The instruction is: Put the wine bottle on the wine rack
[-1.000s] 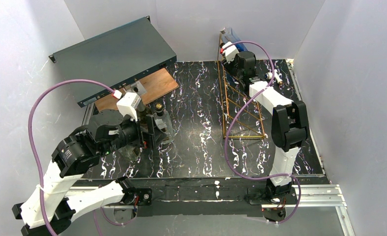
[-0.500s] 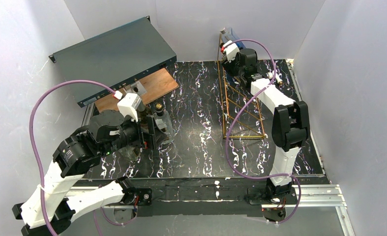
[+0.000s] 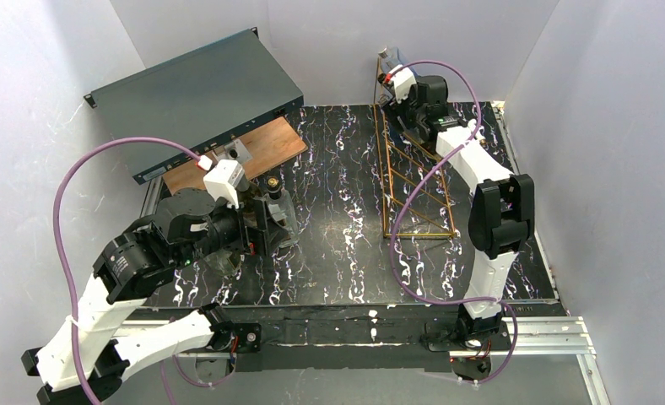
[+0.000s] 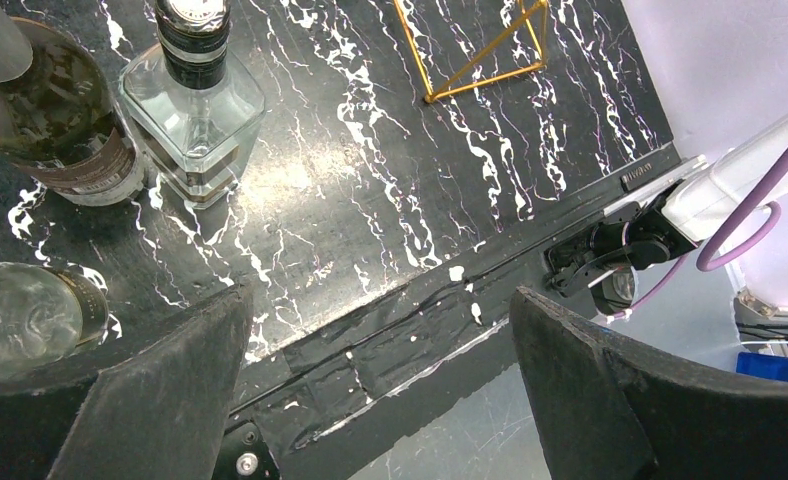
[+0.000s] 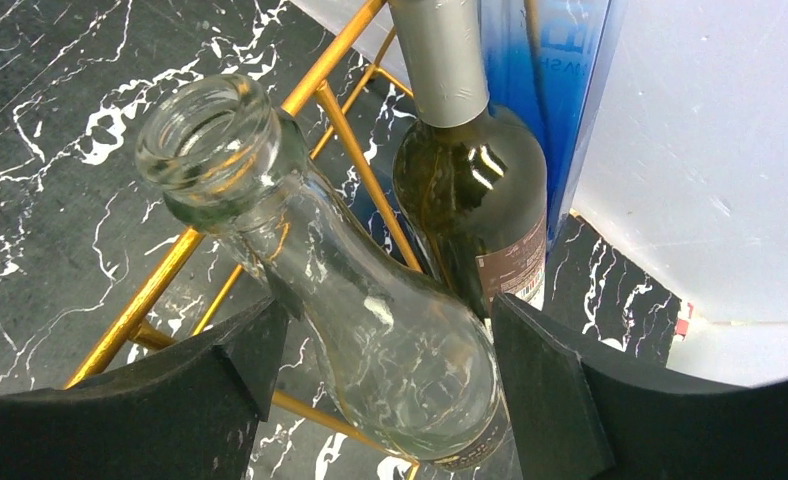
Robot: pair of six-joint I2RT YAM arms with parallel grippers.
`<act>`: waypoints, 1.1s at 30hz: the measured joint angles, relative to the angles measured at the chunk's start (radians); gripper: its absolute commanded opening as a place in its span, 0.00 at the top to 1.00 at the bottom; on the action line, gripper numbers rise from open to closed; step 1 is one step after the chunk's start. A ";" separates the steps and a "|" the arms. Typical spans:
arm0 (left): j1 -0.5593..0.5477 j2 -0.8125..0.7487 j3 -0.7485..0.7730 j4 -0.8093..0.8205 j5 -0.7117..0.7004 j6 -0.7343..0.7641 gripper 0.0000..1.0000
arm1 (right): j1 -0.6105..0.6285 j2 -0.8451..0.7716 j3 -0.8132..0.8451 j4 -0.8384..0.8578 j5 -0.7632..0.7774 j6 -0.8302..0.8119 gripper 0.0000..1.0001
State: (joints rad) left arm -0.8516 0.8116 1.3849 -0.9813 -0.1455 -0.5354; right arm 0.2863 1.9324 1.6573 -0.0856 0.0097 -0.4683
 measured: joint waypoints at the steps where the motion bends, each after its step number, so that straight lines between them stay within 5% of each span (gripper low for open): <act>1: 0.000 0.000 0.000 0.001 0.000 0.000 0.01 | -0.001 0.000 0.006 -0.012 -0.005 0.002 0.16; 15: 0.000 -0.003 -0.001 0.002 0.000 0.000 0.01 | -0.002 0.018 0.141 -0.182 0.014 0.089 0.06; 26: 0.000 -0.005 0.000 0.010 -0.001 0.003 0.01 | 0.044 -0.099 0.081 -0.226 0.350 0.355 0.02; 33: 0.000 -0.041 -0.005 0.029 -0.013 0.003 0.01 | 0.219 -0.311 -0.019 -0.225 0.537 0.453 0.02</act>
State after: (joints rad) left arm -0.8516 0.7708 1.3804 -0.9527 -0.1589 -0.5320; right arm 0.5053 1.6211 1.6382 -0.3107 0.5468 -0.0151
